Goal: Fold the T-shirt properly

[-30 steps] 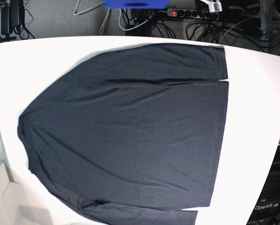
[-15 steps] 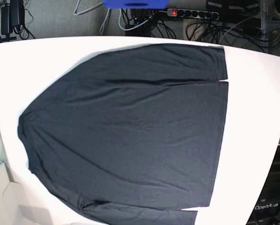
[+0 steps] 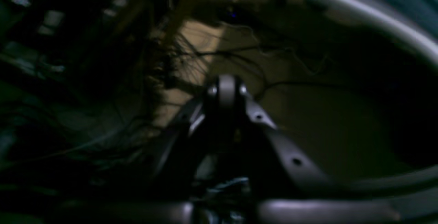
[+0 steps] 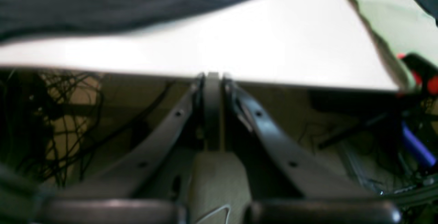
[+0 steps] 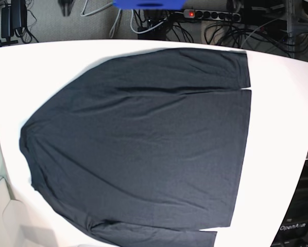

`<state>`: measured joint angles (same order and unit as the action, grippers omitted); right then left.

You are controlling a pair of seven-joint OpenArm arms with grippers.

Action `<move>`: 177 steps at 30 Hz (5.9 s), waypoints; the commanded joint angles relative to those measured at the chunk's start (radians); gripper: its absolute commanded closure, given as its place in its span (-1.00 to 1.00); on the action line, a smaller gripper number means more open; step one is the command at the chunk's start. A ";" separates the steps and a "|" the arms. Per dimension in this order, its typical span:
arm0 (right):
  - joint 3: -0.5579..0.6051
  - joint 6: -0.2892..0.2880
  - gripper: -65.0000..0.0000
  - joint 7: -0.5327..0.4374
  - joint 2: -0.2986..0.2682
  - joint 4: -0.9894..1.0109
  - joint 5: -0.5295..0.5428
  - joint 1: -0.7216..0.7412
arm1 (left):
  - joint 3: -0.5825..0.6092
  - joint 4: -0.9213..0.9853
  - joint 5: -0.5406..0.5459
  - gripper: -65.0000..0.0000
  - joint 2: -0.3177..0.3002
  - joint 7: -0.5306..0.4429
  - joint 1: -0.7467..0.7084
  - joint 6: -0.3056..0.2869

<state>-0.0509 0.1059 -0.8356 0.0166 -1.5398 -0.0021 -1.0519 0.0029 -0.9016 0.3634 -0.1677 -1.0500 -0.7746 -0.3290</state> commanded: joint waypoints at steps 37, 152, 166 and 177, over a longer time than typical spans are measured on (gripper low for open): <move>0.007 -0.100 1.00 0.648 0.001 -0.413 -0.152 0.365 | -0.469 -1.008 -0.229 1.00 0.175 1.330 0.206 -0.020; -0.178 -0.228 0.11 1.146 0.135 -0.202 0.093 0.615 | -0.736 -0.701 -0.324 1.00 0.296 1.453 0.300 -0.316; -0.172 -0.228 0.52 1.146 0.135 -0.127 0.123 0.651 | -0.736 -0.703 -0.324 1.00 0.294 1.453 0.300 -0.318; -0.177 -0.228 1.00 1.143 0.133 -0.136 0.123 0.681 | -0.736 -0.796 -0.315 1.00 0.303 1.453 0.301 -0.322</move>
<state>-0.2264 -0.1165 0.3302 0.1501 -1.6562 0.1196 -0.3721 -0.7296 -1.6775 0.0322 0.1371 0.4252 -0.4686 -0.6544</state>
